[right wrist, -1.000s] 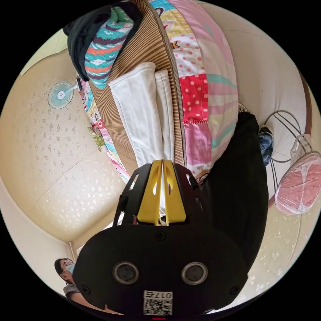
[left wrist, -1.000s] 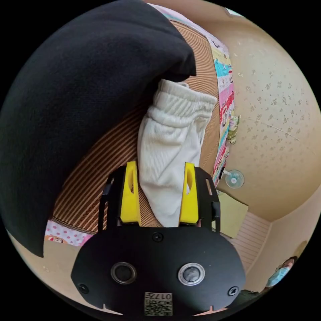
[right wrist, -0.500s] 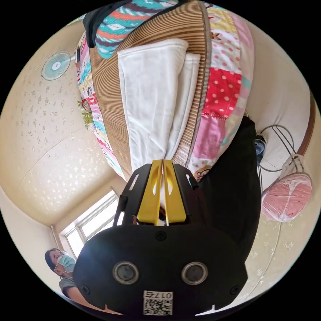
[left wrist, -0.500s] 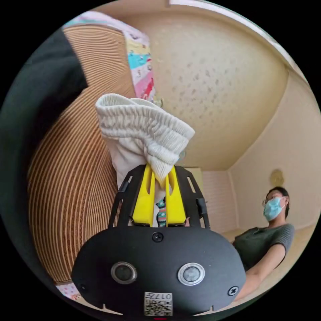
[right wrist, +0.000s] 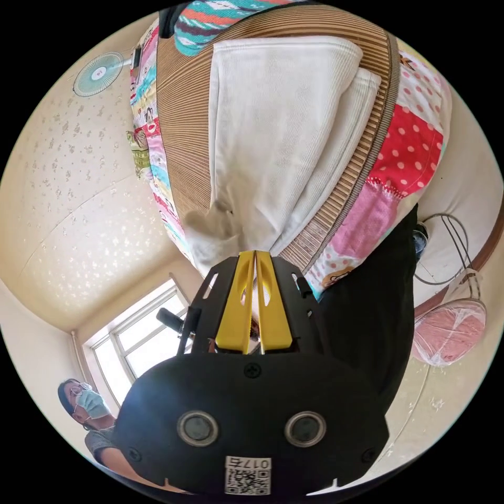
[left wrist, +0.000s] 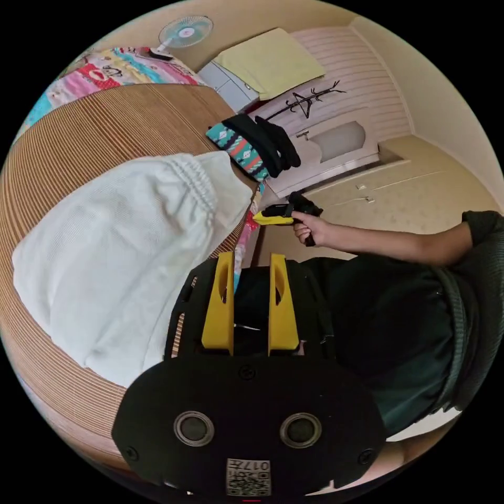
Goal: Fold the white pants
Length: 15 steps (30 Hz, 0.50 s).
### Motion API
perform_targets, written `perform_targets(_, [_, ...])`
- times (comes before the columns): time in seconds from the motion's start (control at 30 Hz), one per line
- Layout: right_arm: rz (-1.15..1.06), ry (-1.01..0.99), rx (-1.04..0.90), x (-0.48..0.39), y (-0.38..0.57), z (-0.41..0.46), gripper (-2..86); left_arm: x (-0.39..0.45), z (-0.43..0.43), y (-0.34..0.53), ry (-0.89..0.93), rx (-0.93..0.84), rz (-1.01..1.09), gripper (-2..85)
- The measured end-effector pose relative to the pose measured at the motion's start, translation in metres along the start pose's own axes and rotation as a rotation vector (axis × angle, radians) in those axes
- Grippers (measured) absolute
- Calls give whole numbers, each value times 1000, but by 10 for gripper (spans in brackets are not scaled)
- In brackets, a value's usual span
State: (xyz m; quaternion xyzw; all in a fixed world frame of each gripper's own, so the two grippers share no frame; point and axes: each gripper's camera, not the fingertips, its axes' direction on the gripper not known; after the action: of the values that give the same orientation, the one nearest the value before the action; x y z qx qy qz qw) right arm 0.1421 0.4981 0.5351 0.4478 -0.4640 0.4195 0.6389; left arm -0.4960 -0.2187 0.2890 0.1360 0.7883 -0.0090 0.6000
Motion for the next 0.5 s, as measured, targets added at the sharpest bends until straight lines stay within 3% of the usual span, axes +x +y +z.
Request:
perform_targets(0.1, [-36,45,-36,4,-8,6,4,-38,7,30,2,95,-143,97])
perform_targets(0.23, [-133,133,-108,-9,-26,31,5,-96,-52,113,-319,411,-555,124])
perform_targets(0.3, [-225,216,-159,-29,-39,58,5,-124,-70,140,-406,473,-683,154])
perform_targets(0.5, [-517,506,-154,-89,-56,138,5,-266,-38,165,-79,316,-873,204])
